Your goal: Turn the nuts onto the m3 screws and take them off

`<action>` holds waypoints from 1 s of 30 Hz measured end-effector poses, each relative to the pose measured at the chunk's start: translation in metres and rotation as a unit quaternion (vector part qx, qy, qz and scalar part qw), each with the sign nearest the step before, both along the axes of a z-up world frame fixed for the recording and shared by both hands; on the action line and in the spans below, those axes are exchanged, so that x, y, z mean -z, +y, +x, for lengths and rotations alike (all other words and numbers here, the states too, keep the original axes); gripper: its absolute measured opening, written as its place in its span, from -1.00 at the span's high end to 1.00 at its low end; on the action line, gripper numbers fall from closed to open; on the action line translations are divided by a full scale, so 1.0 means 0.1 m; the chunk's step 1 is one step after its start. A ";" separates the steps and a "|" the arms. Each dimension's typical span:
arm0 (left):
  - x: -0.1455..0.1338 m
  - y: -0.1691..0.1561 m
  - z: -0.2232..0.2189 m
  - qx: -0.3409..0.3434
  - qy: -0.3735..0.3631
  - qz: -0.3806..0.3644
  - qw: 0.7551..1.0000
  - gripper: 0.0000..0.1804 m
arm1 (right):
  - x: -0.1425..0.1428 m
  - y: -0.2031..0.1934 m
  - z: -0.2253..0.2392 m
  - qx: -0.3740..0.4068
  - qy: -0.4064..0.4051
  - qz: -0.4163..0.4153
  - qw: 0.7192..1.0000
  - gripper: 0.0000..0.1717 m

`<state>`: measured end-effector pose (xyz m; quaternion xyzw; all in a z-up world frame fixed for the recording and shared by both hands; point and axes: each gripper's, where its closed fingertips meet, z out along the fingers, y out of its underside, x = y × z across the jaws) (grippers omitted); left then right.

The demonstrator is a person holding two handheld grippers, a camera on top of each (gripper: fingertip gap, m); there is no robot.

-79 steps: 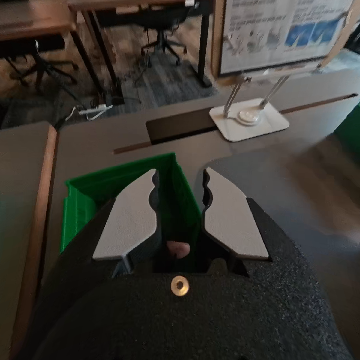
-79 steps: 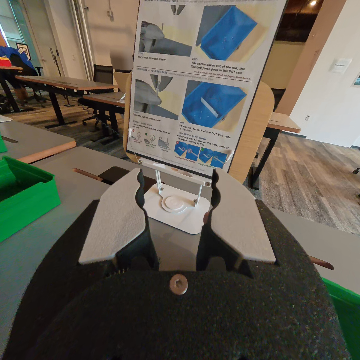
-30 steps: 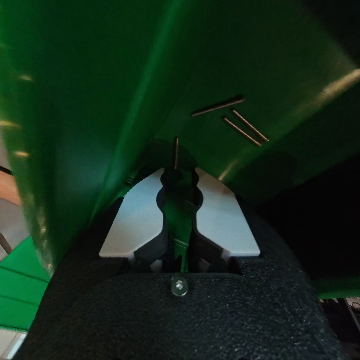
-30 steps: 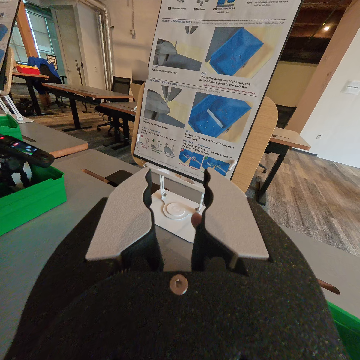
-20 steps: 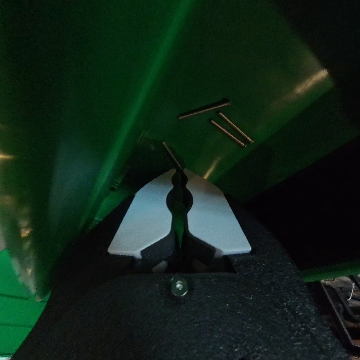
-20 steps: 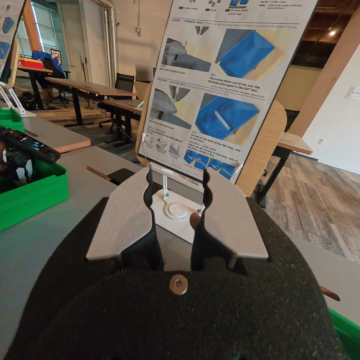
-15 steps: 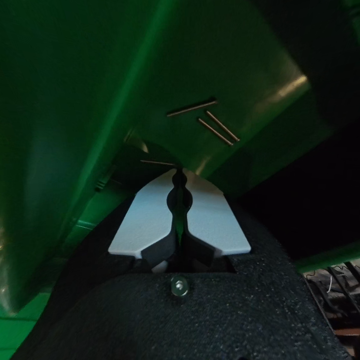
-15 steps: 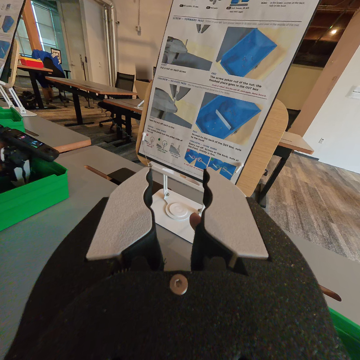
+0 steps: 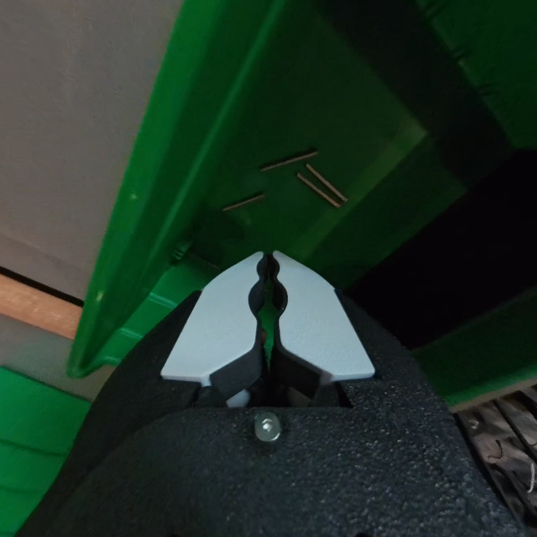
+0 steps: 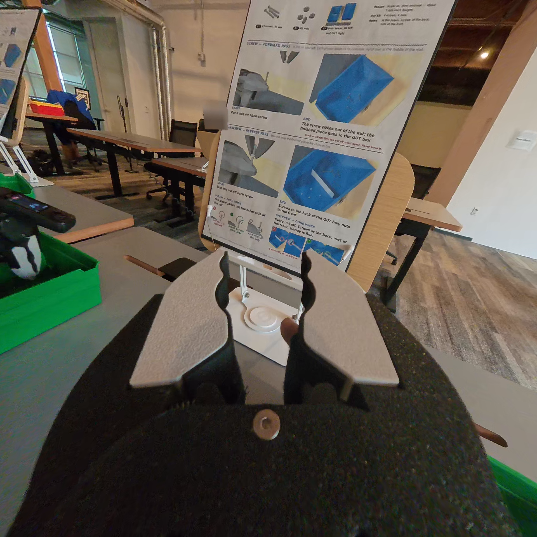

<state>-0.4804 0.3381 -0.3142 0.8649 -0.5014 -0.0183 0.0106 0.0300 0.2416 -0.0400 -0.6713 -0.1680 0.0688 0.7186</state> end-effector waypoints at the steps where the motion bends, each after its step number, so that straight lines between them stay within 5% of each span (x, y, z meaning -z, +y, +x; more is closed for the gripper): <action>1: 0.03 0.01 0.02 -0.015 -0.004 0.001 1.000 0.86 | -0.01 -0.01 0.00 0.000 0.000 0.002 1.000 0.46; 6: 0.08 0.22 0.10 -0.245 -0.048 0.029 0.968 0.74 | -0.03 -0.02 0.03 0.003 0.004 0.006 1.000 0.46; 10: 0.03 0.36 0.22 -0.341 -0.130 0.056 0.929 0.67 | -0.05 -0.03 0.07 0.006 0.011 0.008 1.000 0.46; 23: 0.14 0.26 0.10 -0.400 -0.075 0.157 0.900 0.76 | -0.20 -0.16 0.18 0.005 0.045 0.035 0.998 0.49; 30: 0.23 0.12 0.10 -0.398 -0.028 0.126 0.908 0.79 | -0.23 -0.18 0.09 -0.004 0.042 0.043 0.998 0.50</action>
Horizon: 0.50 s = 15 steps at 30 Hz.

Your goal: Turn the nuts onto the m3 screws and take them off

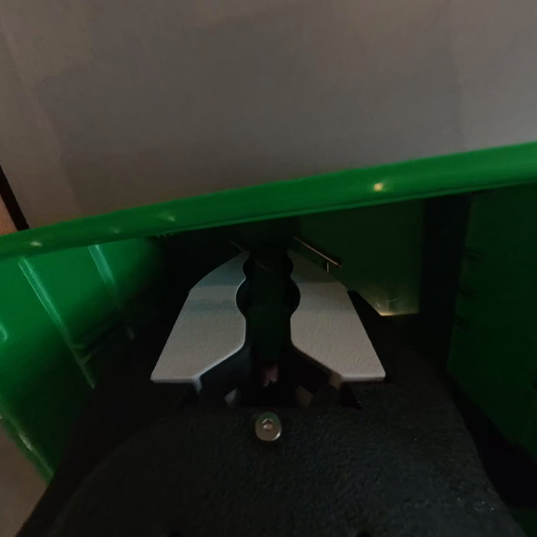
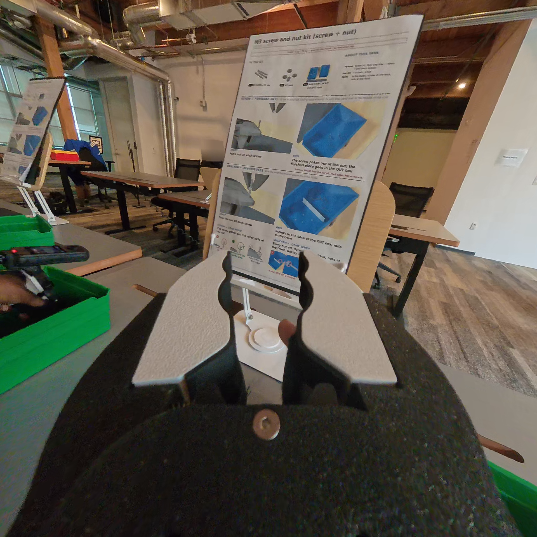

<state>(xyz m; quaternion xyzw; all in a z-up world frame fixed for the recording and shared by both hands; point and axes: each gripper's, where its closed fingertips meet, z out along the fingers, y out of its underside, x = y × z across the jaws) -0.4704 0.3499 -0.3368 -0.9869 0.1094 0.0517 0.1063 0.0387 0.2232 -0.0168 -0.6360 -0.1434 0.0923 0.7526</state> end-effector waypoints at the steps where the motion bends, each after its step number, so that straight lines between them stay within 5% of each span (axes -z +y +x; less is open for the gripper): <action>1: -0.01 -0.01 0.00 0.002 0.002 -0.004 1.000 0.80 | 0.00 0.00 -0.01 -0.001 -0.003 0.001 1.000 0.50; 15: 0.02 -0.07 -0.04 -0.025 -0.045 -0.020 0.998 0.95 | 0.00 0.01 0.01 0.011 -0.006 0.004 1.000 0.50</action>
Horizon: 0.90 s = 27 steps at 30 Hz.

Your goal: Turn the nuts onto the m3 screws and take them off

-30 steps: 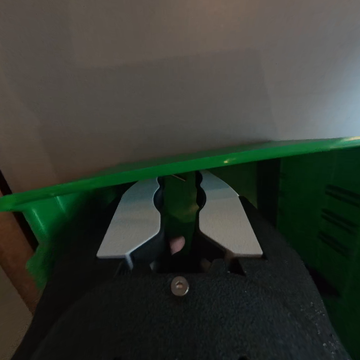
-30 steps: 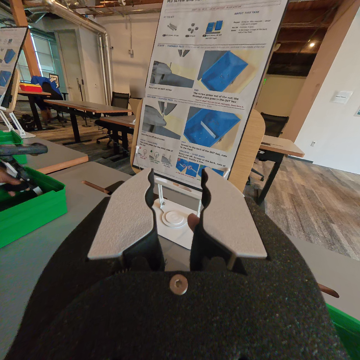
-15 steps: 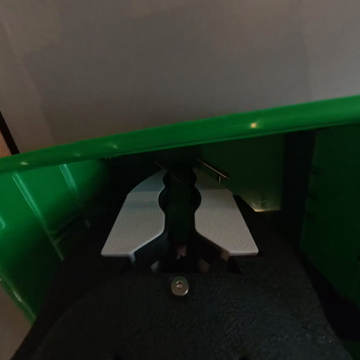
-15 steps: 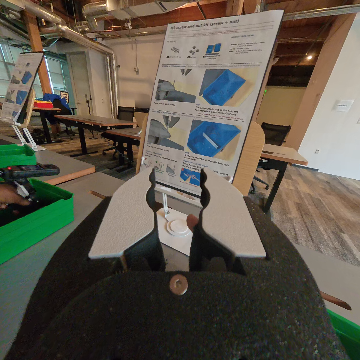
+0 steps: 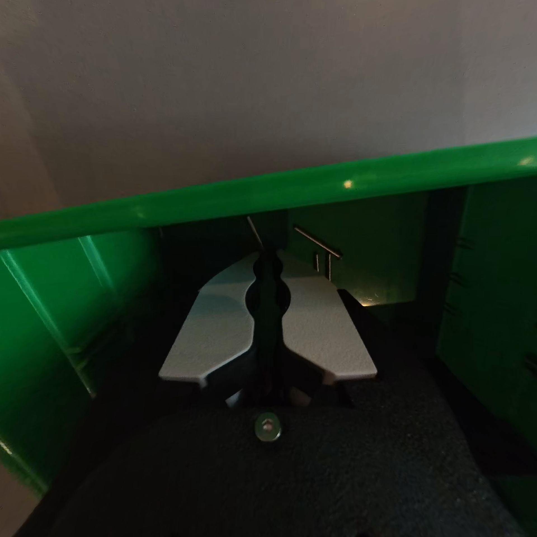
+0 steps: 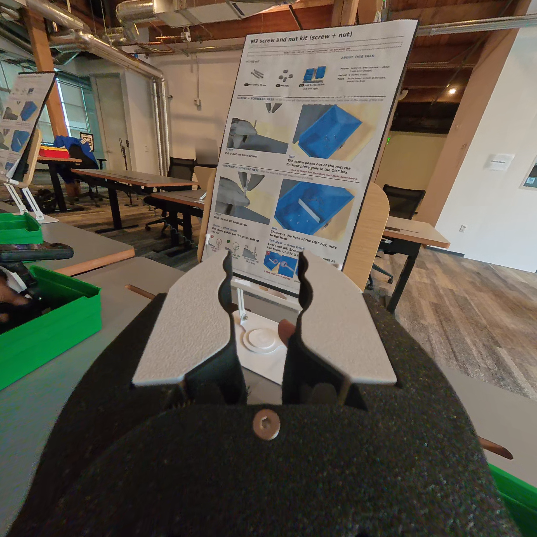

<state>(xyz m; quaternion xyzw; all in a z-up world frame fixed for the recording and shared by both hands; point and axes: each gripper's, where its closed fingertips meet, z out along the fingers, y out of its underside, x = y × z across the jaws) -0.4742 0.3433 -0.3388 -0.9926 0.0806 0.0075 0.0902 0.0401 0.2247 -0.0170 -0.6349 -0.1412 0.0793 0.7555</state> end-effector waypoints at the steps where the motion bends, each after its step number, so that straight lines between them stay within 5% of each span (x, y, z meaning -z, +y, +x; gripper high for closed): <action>1: 0.00 0.00 0.00 0.003 0.004 0.001 1.000 0.96 | 0.00 0.00 0.00 0.000 0.001 0.001 1.000 0.51; 5: -0.13 0.00 -0.02 0.019 0.012 0.022 1.000 0.96 | -0.03 -0.03 0.01 -0.002 0.002 0.005 1.000 0.51; 11: -0.68 -0.10 0.05 0.057 -0.010 0.101 0.993 0.96 | -0.04 -0.05 0.03 -0.010 0.008 0.005 1.000 0.53; 19: -1.47 -0.62 0.70 0.154 -0.099 0.242 0.953 0.96 | 0.02 -0.08 -0.20 -0.046 -0.022 -0.013 0.999 0.55; 27: -1.54 -1.29 1.57 0.253 -0.116 0.271 0.921 0.96 | 0.07 -0.11 -0.36 -0.068 -0.050 -0.026 0.996 0.55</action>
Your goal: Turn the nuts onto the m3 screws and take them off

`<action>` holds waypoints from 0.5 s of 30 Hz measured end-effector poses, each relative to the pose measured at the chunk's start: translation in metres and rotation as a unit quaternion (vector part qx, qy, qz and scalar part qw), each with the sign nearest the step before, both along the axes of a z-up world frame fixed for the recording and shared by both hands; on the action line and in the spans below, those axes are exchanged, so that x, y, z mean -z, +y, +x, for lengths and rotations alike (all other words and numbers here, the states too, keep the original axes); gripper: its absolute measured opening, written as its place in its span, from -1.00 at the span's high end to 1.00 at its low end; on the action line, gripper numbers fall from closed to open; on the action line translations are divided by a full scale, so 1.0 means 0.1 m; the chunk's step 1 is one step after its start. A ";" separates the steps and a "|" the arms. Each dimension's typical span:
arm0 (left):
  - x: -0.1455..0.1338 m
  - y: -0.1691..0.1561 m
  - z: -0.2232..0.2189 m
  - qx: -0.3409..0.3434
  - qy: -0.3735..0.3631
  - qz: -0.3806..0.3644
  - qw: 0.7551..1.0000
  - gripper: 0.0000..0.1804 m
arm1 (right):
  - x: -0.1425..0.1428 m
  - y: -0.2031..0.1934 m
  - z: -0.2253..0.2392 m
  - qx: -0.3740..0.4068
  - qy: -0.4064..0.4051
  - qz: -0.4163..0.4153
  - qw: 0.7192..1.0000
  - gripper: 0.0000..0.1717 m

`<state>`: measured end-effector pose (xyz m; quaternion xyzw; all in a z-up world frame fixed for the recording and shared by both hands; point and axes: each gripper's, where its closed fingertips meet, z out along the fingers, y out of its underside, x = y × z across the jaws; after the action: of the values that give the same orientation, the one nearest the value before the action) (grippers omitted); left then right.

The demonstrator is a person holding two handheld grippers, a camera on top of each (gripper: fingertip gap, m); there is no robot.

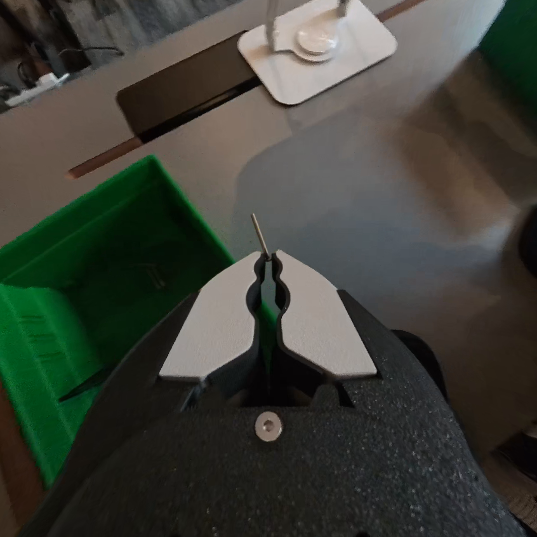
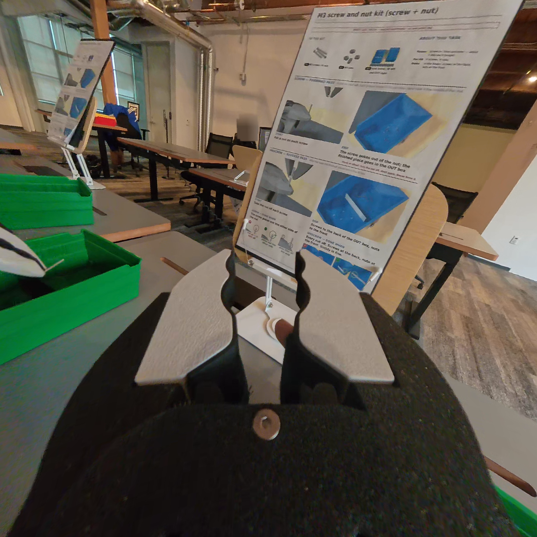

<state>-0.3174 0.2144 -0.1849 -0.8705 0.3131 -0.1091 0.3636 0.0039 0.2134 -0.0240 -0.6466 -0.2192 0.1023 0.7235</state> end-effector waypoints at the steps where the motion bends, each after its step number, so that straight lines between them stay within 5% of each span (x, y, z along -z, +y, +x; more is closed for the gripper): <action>1: 0.03 -0.08 0.13 0.013 -0.002 0.002 1.000 0.96 | 0.00 -0.01 -0.01 -0.001 -0.003 0.001 1.000 0.55; 7: 0.49 -0.44 0.64 0.054 0.079 -0.010 0.995 0.96 | 0.01 -0.04 -0.01 -0.006 -0.009 -0.007 1.000 0.56; 15: 1.12 -0.69 0.96 0.095 0.099 -0.084 0.987 0.96 | -0.03 -0.09 0.07 0.000 -0.002 -0.004 1.000 0.56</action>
<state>-0.2212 0.1458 -0.2964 -0.8708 0.4185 -0.0829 0.2443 0.0113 0.2043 -0.0215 -0.6499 -0.2202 0.1019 0.7203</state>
